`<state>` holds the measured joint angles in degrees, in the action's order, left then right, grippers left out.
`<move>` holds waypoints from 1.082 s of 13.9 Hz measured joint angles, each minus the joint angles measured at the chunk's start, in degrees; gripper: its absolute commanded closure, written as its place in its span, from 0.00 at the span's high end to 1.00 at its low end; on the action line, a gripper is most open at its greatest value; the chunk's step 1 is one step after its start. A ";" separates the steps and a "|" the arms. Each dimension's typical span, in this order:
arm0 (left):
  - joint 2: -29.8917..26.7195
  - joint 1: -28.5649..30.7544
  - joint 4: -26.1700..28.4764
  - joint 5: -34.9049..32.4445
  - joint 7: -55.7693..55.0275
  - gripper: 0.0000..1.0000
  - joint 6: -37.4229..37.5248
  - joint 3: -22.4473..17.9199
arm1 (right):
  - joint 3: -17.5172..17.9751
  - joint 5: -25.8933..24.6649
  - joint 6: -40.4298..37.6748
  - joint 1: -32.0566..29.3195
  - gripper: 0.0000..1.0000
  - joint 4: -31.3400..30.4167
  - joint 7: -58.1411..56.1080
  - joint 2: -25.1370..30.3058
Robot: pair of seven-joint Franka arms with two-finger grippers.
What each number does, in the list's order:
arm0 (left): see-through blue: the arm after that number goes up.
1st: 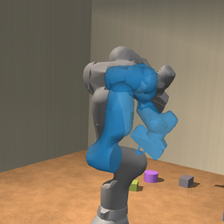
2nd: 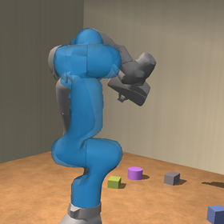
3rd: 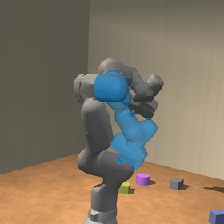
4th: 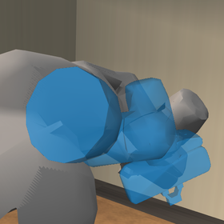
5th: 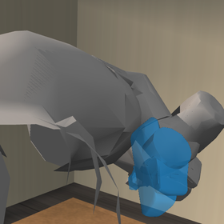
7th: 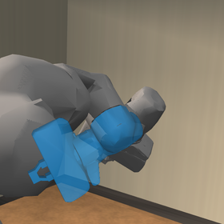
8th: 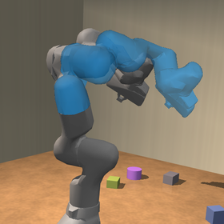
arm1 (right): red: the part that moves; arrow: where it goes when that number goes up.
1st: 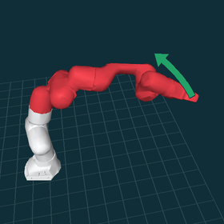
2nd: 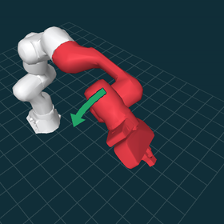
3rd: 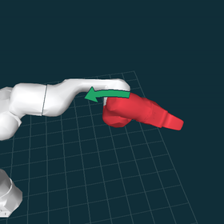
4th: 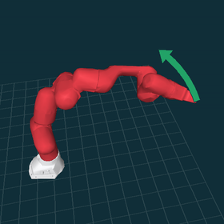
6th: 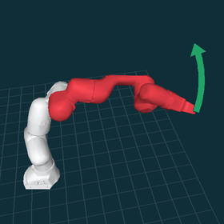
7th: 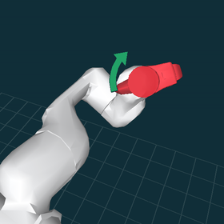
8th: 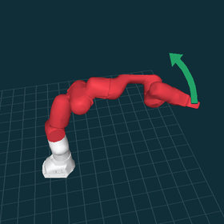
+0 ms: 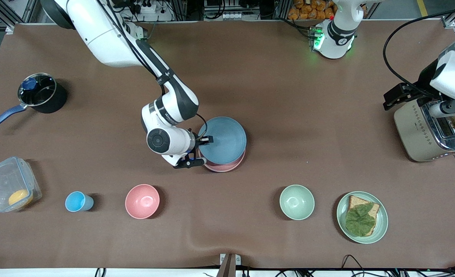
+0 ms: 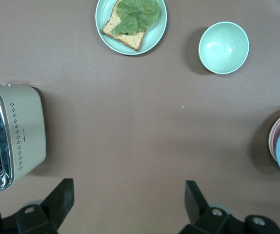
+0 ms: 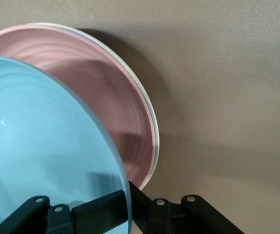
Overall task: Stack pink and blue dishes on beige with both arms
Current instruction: 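Open the right gripper and withdraw it from the plate stack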
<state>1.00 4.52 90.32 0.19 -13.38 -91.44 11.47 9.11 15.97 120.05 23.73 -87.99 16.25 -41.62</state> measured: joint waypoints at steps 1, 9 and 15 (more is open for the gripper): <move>0.12 0.06 0.03 0.00 0.00 1.00 0.00 -0.01 | 0.00 0.00 0.31 0.04 0.00 0.00 0.02 -0.17; 0.63 0.25 0.13 0.00 0.00 1.00 0.03 -0.06 | -0.68 -0.03 0.31 -0.18 1.00 1.32 0.30 -0.31; 0.70 0.16 0.11 0.00 0.01 1.00 0.03 -0.02 | -1.76 -0.82 -11.26 -10.58 1.00 3.55 -10.14 5.67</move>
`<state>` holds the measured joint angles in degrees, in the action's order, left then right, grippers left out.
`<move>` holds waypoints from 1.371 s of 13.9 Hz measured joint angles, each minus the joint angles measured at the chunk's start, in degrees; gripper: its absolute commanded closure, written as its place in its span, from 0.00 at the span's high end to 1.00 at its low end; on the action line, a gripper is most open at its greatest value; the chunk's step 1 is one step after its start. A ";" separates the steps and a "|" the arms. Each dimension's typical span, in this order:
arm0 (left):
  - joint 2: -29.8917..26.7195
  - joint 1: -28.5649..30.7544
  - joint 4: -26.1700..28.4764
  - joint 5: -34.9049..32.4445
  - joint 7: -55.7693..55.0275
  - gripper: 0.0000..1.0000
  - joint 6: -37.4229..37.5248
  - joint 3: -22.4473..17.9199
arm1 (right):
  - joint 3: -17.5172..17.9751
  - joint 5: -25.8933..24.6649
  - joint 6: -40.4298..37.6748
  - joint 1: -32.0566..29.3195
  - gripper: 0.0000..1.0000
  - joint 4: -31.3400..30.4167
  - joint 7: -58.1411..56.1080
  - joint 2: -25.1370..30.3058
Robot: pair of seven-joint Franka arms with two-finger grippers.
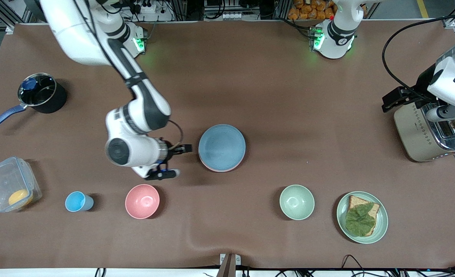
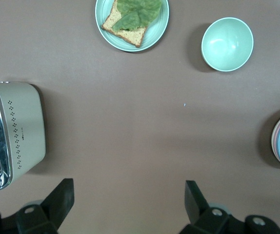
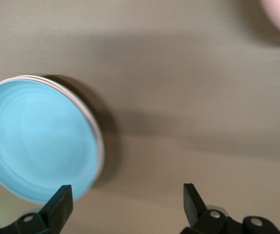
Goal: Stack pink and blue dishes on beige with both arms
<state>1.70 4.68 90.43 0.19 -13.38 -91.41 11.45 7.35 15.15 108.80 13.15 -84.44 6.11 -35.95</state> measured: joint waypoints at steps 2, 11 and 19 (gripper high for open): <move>-0.06 0.03 -0.15 0.00 0.00 1.00 0.00 -0.01 | -0.12 -4.17 -3.94 -4.47 1.00 0.08 -4.69 2.67; -0.34 0.10 -0.39 0.00 0.00 1.00 0.00 -0.04 | -0.15 -15.41 -14.72 -9.69 1.00 -0.22 -8.72 22.77; -0.63 0.21 -0.48 0.00 0.99 1.00 0.00 -0.13 | -8.45 -15.99 -21.94 -13.37 1.00 -4.52 -14.56 37.94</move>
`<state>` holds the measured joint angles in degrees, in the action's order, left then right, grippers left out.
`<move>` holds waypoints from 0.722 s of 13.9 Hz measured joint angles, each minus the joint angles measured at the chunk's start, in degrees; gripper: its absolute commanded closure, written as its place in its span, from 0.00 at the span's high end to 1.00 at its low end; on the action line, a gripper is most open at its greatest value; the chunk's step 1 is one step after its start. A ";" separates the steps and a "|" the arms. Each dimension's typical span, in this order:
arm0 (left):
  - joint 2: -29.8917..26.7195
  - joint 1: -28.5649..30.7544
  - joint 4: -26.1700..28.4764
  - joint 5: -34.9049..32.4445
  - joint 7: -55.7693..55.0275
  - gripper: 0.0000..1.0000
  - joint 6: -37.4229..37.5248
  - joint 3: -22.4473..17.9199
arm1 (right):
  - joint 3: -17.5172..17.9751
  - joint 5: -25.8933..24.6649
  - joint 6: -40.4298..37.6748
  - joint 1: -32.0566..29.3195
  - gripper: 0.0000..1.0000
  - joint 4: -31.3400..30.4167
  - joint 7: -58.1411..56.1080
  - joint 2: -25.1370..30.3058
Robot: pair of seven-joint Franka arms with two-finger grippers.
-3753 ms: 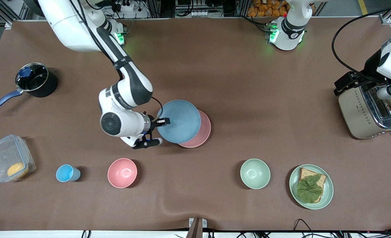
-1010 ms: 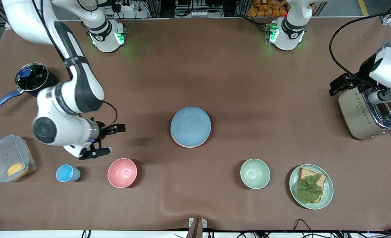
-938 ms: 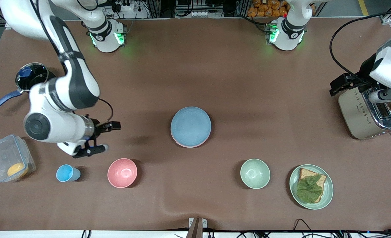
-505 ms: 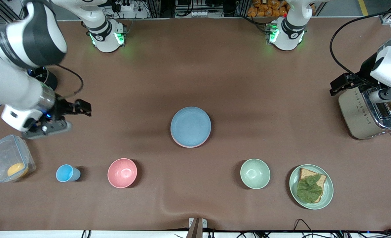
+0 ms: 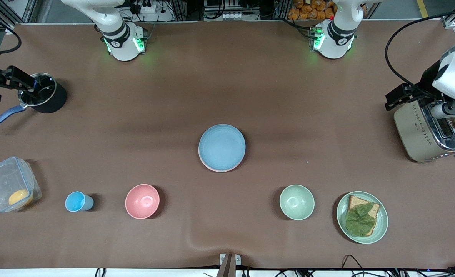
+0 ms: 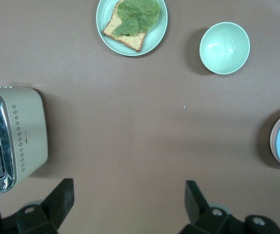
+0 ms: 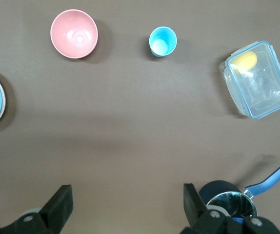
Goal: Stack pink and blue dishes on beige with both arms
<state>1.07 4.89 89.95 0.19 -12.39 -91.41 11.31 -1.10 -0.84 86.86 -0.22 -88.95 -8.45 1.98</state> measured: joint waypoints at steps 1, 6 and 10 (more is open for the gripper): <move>-0.02 0.02 0.00 0.00 0.01 1.00 0.00 -0.04 | 0.12 0.00 -0.20 0.39 1.00 -0.11 0.01 0.04; -0.10 0.29 -0.58 0.00 0.36 1.00 0.00 -0.46 | 3.81 -1.45 -9.82 4.14 1.00 -2.23 -0.13 6.87; -0.12 0.29 -0.79 0.00 2.09 1.00 0.61 -0.30 | 3.97 -1.64 -9.30 4.37 1.00 -4.03 -0.54 10.43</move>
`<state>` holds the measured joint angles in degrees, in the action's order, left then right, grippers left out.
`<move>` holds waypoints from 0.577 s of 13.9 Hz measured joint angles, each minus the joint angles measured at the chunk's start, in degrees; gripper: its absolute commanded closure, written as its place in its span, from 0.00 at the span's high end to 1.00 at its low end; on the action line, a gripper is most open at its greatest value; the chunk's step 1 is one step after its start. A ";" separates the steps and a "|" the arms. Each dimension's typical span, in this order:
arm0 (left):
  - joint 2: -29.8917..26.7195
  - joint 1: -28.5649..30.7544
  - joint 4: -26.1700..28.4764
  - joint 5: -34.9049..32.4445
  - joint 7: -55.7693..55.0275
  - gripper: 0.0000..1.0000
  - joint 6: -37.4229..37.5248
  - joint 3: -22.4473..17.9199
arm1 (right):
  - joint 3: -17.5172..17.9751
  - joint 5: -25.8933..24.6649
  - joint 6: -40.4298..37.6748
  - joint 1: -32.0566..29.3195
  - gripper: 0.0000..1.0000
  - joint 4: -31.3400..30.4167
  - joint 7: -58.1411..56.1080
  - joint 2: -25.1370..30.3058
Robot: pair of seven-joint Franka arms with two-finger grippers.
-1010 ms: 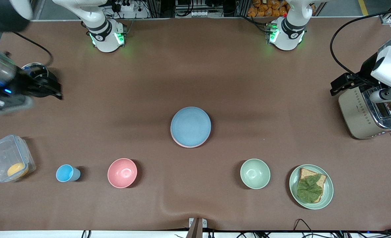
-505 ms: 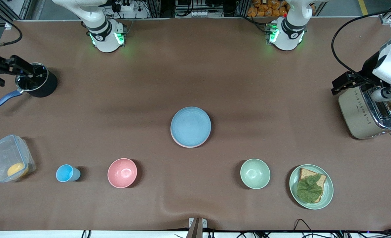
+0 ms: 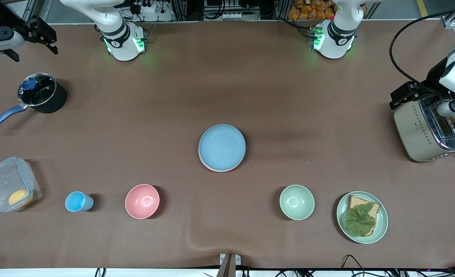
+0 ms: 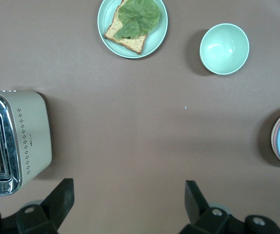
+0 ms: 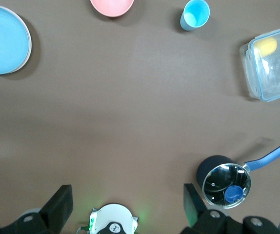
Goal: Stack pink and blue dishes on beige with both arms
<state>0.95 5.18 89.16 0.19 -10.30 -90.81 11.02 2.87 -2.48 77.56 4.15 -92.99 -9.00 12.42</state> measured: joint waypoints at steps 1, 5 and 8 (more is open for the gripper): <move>0.00 -0.06 0.00 0.00 0.16 1.00 0.08 0.11 | -0.12 -0.01 0.92 -0.05 1.00 -0.38 -0.07 -0.10; 0.01 -0.47 0.00 0.00 0.64 1.00 0.24 0.27 | -0.51 -0.06 5.13 -0.32 1.00 -1.67 -0.03 -0.32; 0.02 -0.47 0.00 0.00 1.20 1.00 0.34 0.27 | -0.55 -0.07 8.97 -0.39 1.00 -2.77 2.63 -0.78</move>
<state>0.97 4.71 89.16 0.19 -9.09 -90.46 11.29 2.32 -2.55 86.52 3.76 -95.75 -6.37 11.64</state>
